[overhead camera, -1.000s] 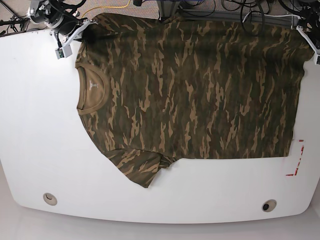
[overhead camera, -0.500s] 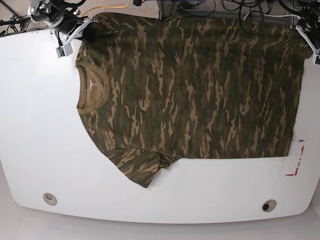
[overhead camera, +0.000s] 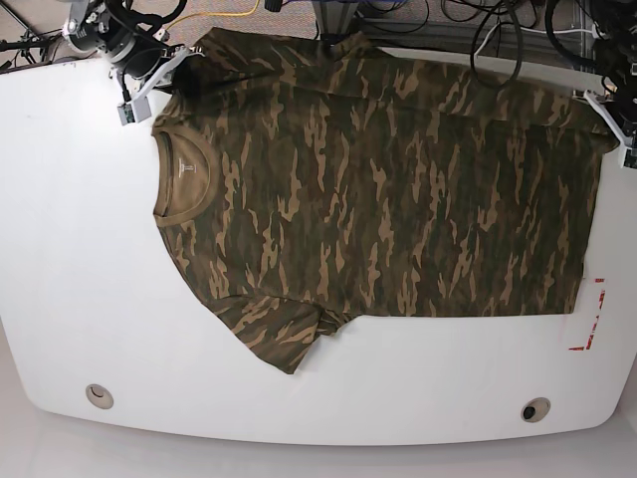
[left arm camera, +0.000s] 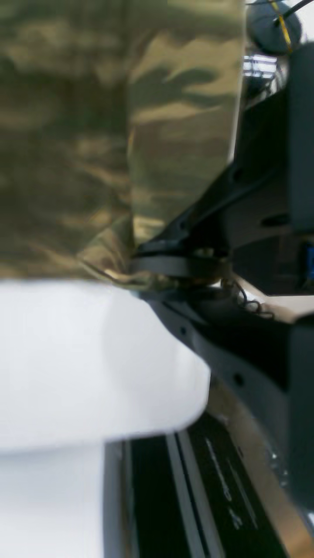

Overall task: Fold the T-shirt properly
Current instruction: 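Hold the shirt edge with both grippers and smooth it flat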

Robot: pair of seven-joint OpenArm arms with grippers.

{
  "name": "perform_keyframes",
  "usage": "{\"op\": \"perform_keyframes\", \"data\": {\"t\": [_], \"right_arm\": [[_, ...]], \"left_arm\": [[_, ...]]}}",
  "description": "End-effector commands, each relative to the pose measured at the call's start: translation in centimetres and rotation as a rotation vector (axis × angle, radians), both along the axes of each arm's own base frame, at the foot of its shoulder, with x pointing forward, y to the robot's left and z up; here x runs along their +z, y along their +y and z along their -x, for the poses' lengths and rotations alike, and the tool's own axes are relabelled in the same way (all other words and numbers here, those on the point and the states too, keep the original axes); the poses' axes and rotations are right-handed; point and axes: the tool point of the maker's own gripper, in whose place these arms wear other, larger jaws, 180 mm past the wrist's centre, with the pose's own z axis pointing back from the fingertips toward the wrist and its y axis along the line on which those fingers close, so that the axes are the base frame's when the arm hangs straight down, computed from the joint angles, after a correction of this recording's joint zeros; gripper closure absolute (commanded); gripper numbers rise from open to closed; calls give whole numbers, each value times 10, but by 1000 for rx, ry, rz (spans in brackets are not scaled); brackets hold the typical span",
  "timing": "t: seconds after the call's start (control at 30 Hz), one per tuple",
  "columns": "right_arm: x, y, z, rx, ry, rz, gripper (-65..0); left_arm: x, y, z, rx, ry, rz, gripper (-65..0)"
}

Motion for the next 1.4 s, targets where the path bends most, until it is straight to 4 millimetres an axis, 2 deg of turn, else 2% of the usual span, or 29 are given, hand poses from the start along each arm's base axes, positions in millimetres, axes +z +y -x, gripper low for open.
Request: {"op": "perform_keyframes", "data": {"t": [0.0, 0.2, 0.47, 0.67, 0.83, 1.0, 1.13, 1.37], "right_arm": [[6, -4, -5, 3, -26, 11, 0], [1, -6, -11, -13, -25, -3, -3], [-11, -9, -13, -37, -1, -23, -17], [-11, -9, -14, -38, -1, -25, -19], [-9, -9, -20, -38, -17, -26, -17], [-9, -10, -22, -41, -16, -26, -17], [-8, -20, -28, -75, -29, -24, -17], [-14, -40, -33, -128, -4, -20, -16]], "left_arm": [[11, 0, -13, -20, -35, -24, 0], [17, -4, -38, -52, -38, -88, 0], [24, -5, -52, -56, -62, -105, 0], [12, -1, -51, -39, -37, -76, 0], [6, 5, -63, -11, -49, -38, 0], [-1, 16, -64, -4, -19, -30, 0], [4, 18, -84, 10, -60, -2, 0], [4, 26, -99, 30, -73, 30, 0]]}}
